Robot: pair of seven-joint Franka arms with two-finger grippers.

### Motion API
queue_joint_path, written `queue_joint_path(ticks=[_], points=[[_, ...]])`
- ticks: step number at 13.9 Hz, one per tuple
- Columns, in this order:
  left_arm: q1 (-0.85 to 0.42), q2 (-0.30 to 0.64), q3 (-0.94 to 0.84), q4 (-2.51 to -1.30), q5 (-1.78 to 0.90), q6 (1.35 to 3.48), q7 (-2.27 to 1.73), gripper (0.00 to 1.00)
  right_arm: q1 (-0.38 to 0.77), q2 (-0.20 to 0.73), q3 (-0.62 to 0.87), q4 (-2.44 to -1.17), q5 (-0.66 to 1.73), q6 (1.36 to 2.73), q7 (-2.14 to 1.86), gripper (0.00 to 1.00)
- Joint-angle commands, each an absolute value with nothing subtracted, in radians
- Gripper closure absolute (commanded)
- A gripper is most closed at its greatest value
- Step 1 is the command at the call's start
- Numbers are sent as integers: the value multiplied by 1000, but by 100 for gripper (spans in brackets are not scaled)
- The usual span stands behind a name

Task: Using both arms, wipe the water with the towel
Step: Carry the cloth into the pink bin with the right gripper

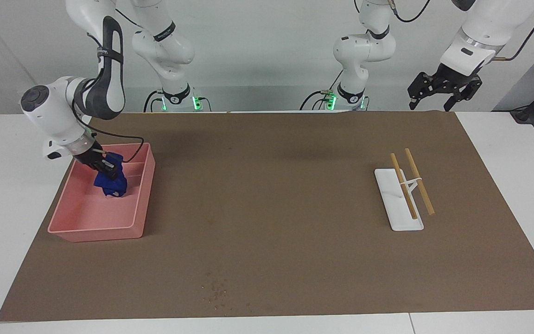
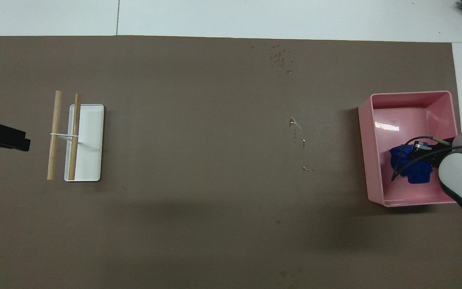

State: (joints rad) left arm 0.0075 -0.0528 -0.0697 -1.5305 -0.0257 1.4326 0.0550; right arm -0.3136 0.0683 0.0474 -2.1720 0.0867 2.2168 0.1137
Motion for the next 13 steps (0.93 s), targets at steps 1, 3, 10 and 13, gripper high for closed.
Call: queue_joint_path(ticks=[1,3,10,13], points=[[9,-81,-69,-1557,-34,1422,51,0,-328,63,61,-2184,69,2230,95,100],[9,-81,-67,-1557,-34,1422,51,0,-327,63,61,-2194,68,2240,97,59],[9,-81,-67,-1557,-34,1422,51,0,-281,12,60,-2084,52,2067,98,0],[9,-81,-67,-1557,-34,1422,51,0,-249,-18,71,-1956,-27,1926,97,0]])
